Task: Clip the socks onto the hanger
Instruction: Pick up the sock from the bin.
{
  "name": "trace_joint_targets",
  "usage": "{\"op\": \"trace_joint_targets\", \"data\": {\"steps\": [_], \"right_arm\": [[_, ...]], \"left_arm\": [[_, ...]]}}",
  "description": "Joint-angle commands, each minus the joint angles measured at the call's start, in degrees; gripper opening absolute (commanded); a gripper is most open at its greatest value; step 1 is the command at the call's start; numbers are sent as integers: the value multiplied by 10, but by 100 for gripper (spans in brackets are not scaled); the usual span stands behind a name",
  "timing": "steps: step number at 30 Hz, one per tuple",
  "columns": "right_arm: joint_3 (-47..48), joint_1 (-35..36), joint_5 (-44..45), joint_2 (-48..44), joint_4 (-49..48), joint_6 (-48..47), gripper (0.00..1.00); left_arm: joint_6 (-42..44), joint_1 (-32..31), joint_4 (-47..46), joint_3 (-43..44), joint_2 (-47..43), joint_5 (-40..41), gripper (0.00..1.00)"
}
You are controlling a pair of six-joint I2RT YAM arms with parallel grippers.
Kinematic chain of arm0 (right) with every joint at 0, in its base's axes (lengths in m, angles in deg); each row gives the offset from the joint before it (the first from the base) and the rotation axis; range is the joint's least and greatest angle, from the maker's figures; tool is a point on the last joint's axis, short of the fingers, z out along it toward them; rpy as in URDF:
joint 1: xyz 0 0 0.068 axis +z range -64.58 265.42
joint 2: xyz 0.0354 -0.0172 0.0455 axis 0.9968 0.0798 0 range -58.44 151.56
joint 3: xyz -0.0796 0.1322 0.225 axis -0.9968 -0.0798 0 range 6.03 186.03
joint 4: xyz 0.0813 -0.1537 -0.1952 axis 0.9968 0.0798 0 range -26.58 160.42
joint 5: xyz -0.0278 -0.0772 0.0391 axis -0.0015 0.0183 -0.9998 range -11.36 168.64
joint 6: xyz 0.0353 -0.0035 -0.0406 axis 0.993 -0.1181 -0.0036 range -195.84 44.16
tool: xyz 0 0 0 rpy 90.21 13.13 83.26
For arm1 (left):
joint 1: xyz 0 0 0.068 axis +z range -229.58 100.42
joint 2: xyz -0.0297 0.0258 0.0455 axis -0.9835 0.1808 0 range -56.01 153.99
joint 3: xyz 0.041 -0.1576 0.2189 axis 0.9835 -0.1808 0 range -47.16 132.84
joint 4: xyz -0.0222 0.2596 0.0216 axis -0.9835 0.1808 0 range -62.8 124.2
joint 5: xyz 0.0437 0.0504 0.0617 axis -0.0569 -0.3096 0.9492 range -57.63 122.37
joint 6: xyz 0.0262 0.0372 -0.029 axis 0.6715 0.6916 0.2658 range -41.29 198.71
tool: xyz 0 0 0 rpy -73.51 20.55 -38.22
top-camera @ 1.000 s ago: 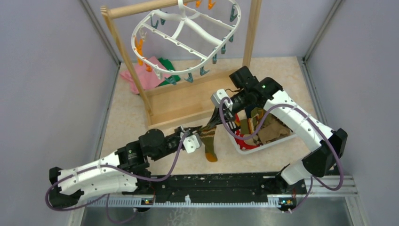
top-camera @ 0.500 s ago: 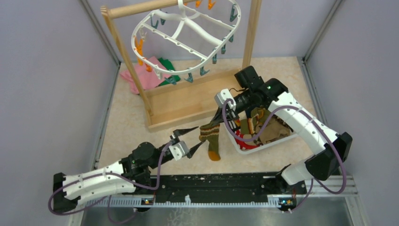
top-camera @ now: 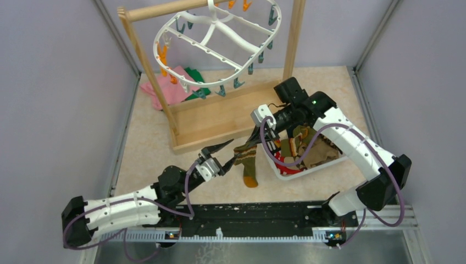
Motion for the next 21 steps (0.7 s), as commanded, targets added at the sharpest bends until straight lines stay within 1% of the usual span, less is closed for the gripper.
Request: {"op": "trace_joint_targets", "data": {"steps": [1, 5, 8, 9, 10, 11, 12, 13, 14, 15, 18, 20, 21], "right_arm": [[12, -4, -16, -5, -1, -14, 0], [12, -5, -17, -5, -2, -14, 0], [12, -5, -17, -4, -4, -14, 0], [13, -5, -17, -5, -4, -13, 0], [13, -6, -16, -4, -4, -12, 0], [13, -6, -17, -4, -5, -10, 0], [14, -8, -23, -4, -5, -10, 0], [16, -12, -30, -4, -4, -8, 0], [17, -14, -36, -4, -4, -8, 0], [18, -17, -38, -4, -4, -7, 0], [19, -20, -40, -4, -4, -8, 0], [17, -20, -41, -4, -4, -8, 0], [17, -20, -43, -4, -4, -7, 0]], "left_arm": [[-32, 8, -87, -5, 22, -61, 52], [-43, 13, -100, -9, 24, -87, 44], [-46, 15, -102, -10, 24, -103, 36], [-47, 15, -101, -10, 23, -108, 32], [-47, 16, -101, -10, 23, -112, 26], [-47, 16, -100, -10, 24, -113, 13], [-48, 17, -97, -9, 24, -113, 8], [-48, 18, -94, -9, 24, -113, 7], [-48, 18, -92, -9, 24, -112, 8], [-48, 19, -91, -9, 24, -112, 12], [-50, 19, -88, -11, 23, -115, 32], [-51, 20, -87, -12, 23, -118, 39], [-51, 21, -88, -12, 24, -117, 40]]}}
